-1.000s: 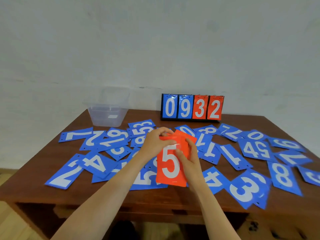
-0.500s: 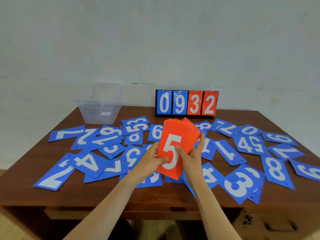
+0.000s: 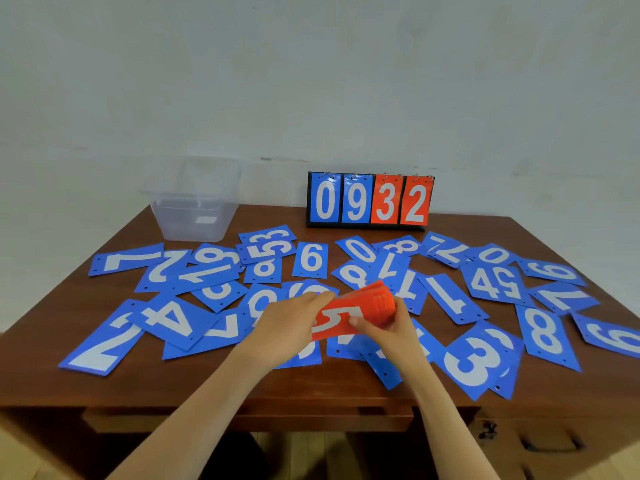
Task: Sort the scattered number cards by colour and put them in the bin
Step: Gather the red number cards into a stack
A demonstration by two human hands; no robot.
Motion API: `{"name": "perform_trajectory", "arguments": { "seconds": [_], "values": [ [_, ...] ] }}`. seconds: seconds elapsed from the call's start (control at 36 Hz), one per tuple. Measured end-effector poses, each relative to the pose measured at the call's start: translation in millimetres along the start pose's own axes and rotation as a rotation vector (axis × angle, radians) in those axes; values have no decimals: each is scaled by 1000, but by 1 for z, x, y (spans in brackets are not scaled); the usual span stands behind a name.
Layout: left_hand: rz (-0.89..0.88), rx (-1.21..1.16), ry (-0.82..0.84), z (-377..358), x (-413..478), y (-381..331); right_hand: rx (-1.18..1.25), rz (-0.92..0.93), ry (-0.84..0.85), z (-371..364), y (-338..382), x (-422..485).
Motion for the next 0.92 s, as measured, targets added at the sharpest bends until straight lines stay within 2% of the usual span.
{"name": "perform_trajectory", "arguments": {
  "seconds": [0.11, 0.22, 0.47, 0.61, 0.72, 0.92],
  "values": [
    [-9, 64, 42, -14, 2, -5, 38, -14, -48, 1, -1, -9],
    [20, -60, 7, -13, 3, -4, 89, -31, -165, 0, 3, -11],
    [321, -725, -280, -35, -4, 10, 86, -69, -300, -3, 1, -4],
    [454, -1117, -370, -52, -12, -1, -14, -64, -309, -7, -6, 1],
    [521, -1367, -452, -55, -11, -11, 17, -70, -298, -11, -10, 1],
    [587, -1354, -543, -64, -1, -7, 43, -113, -324, -15, -8, 0]
  ]
}}
Point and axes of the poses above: each hand's wrist, its own x-axis towards the middle knuckle, its own z-axis out of the back of the hand, y = z × x, the point moved 4 cm from there along x, towards the middle knuckle, and after that the axes turned 3 degrees about -x, right-handed, at the moved point
